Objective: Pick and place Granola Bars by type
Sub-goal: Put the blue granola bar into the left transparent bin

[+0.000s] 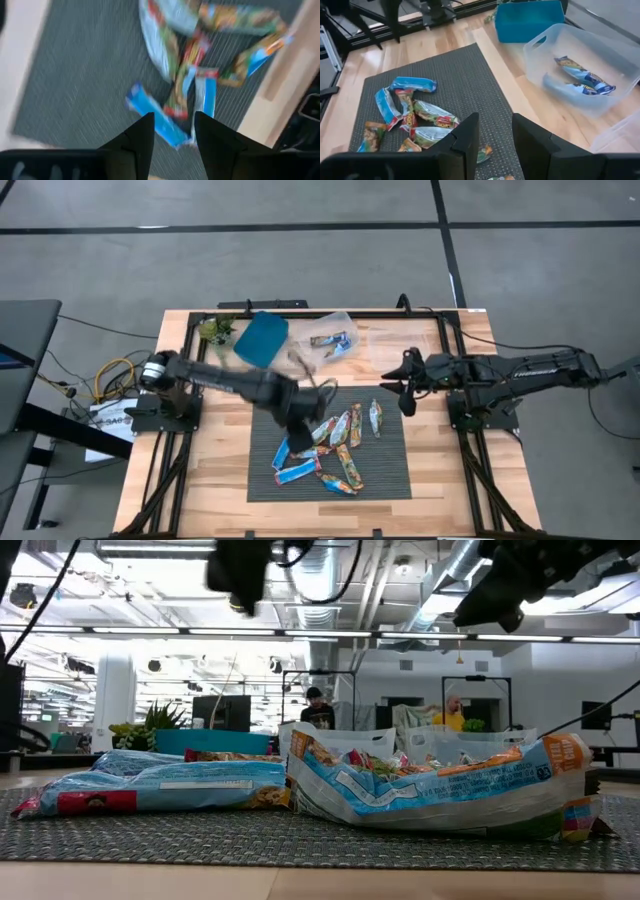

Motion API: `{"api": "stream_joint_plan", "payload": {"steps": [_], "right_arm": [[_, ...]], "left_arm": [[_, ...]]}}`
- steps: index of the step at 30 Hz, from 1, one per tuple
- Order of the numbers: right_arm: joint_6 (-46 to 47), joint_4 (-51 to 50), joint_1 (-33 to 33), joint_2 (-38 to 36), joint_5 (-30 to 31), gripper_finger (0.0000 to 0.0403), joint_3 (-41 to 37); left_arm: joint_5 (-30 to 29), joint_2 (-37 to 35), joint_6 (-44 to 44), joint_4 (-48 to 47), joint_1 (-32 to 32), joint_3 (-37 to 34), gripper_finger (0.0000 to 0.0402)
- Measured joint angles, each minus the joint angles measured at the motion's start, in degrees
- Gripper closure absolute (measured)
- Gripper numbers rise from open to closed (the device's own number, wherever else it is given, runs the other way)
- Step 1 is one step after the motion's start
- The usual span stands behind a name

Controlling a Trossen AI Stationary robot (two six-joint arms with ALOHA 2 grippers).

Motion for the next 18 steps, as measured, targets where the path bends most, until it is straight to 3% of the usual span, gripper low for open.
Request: {"api": "stream_joint_plan", "payload": {"steps": [4,12,18], "right_arm": [[0.5,-0.1,1.4,0.0,1.4,0.0295,0.0],[0.7,-2.7,1.7,0.0,0.8,0.0295,0.0],[-2.8,-2.6,1.7,0.0,-9.4,0.0295,0.0]], "left_arm": [[-0.6,0.0,-10.3,2.1,-4.1,-7.1,0.027],[-0.5,0.0,-25.4,17.3,-8.1,-20.9,0.0263],[-2.4,0.0,-32.9,22.0,-8.9,-27.6,0.0228]]}}
